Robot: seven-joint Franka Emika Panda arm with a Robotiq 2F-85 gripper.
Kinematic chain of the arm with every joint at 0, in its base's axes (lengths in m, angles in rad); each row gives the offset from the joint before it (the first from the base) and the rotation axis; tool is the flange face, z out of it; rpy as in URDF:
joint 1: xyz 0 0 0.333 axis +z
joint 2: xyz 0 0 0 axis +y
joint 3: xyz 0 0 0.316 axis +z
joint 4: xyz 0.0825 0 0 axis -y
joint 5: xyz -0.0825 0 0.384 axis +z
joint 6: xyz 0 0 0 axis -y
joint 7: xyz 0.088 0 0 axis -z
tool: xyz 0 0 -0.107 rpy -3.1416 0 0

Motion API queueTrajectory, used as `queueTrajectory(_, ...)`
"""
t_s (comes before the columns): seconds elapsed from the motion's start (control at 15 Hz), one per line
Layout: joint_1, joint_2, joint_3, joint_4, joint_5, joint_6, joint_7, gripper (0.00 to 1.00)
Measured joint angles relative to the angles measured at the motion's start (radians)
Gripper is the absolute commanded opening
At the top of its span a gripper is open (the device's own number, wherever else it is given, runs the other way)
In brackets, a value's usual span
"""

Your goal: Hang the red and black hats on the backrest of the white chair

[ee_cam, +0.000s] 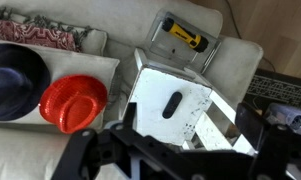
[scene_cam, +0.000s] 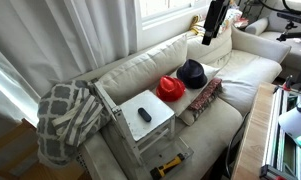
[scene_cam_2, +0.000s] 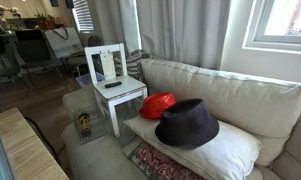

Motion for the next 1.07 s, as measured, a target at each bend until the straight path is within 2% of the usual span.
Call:
queueTrajectory(0.2, -0.078, 0.096, -0.019, -0.010, -0.019, 0.058, 0.054, 1.00)
queueTrajectory(0.47, -0.159, 0.322, -0.046, 0.000, -0.037, 0.236, 0.121, 1.00)
queueTrajectory(0.87, -0.174, 0.648, -0.068, 0.061, -0.092, 0.553, 0.268, 1.00)
queueTrajectory(1.07, -0.164, 0.780, -0.085, 0.112, -0.115, 0.653, 0.328, 1.00)
